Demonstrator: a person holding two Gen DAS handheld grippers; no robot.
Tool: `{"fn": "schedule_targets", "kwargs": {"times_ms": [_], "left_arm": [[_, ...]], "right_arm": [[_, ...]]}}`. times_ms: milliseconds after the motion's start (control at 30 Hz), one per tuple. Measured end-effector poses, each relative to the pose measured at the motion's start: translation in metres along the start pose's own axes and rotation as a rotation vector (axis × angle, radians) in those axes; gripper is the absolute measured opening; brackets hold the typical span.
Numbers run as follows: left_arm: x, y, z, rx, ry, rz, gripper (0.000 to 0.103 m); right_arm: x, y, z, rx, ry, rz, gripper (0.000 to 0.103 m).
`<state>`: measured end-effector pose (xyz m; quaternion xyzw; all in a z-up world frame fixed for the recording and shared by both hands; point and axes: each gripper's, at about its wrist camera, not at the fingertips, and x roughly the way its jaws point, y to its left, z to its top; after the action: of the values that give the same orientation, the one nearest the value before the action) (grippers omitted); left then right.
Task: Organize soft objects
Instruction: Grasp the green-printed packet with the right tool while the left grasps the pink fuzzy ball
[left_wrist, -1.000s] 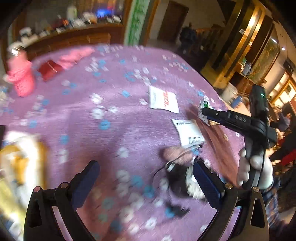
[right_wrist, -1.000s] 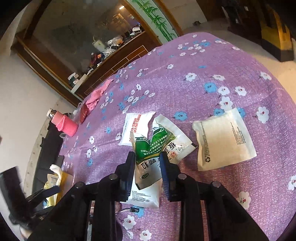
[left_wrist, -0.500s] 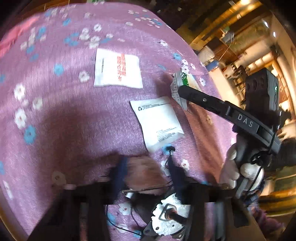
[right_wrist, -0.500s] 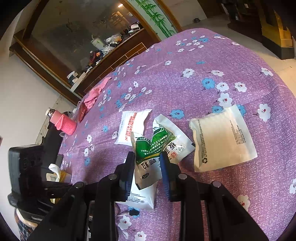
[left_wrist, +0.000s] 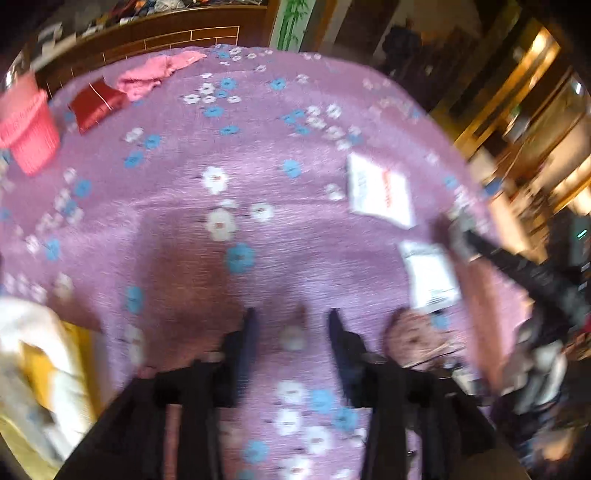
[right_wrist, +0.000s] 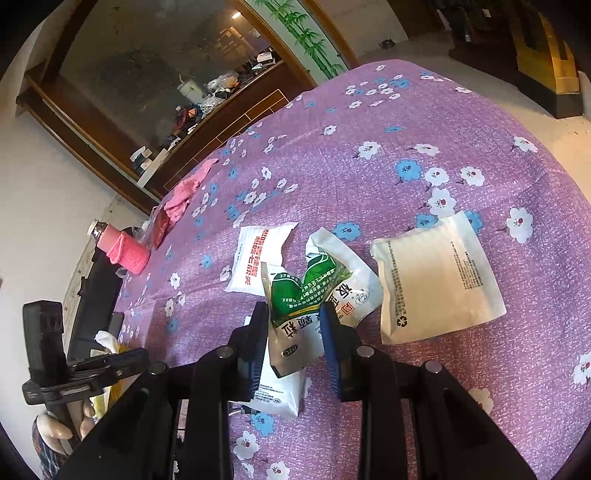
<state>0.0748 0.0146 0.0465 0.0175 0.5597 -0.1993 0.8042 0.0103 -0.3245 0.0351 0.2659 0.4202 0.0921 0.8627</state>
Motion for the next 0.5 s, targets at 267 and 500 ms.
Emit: {"fn": "schedule_targets", "kwargs": {"times_ms": [267,500], "left_arm": [[0.031,-0.047,0.012,-0.094,0.112,-0.257,0.072],[0.058,-0.138,0.013,0.324,0.262,-0.057,0.030]], "right_arm": [[0.002,0.000,0.001,0.000,0.001,0.000,0.029],[0.002,-0.010,0.004,0.033,-0.002,0.003,0.029]]}}
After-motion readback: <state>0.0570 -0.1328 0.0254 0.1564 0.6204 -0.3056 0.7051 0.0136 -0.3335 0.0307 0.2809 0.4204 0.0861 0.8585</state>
